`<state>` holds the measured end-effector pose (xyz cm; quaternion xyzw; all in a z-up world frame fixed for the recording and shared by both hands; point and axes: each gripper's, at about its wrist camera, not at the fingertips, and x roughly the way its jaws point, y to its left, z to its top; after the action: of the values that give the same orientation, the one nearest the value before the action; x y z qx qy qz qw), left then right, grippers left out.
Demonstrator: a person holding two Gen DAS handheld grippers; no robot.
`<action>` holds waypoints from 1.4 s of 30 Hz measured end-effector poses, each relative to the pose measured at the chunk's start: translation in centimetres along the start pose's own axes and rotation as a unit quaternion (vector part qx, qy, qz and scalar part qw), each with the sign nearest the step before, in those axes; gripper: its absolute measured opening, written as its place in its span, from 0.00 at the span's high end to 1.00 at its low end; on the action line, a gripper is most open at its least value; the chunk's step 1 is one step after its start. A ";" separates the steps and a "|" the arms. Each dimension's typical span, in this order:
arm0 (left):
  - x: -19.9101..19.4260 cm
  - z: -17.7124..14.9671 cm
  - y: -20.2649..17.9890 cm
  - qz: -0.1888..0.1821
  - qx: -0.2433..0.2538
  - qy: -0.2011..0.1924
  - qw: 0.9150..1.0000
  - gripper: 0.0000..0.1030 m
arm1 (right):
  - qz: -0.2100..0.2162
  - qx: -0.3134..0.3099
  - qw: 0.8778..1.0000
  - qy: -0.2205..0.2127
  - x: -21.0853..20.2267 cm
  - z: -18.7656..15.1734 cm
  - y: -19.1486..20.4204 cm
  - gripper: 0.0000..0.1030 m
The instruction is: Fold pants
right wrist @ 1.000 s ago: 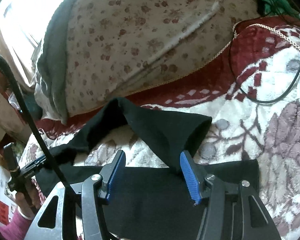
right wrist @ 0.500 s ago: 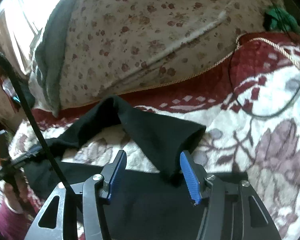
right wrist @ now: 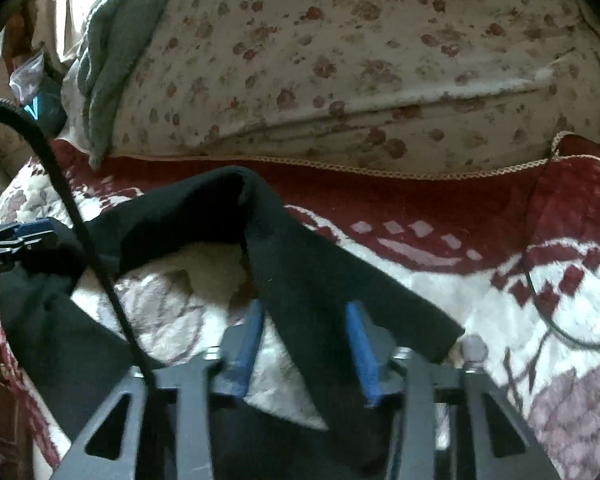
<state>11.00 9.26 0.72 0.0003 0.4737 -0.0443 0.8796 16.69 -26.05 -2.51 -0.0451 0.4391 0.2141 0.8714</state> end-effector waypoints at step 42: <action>0.5 0.3 -3.1 0.000 0.127 -0.025 0.992 0.83 | 0.009 -0.015 0.999 -0.045 -3.2 1.0 -2.0 0.93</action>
<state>11.34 6.13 0.58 0.1113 0.4419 -0.1038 0.8841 16.67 -28.67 0.38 -0.0445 0.3966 0.2305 0.8875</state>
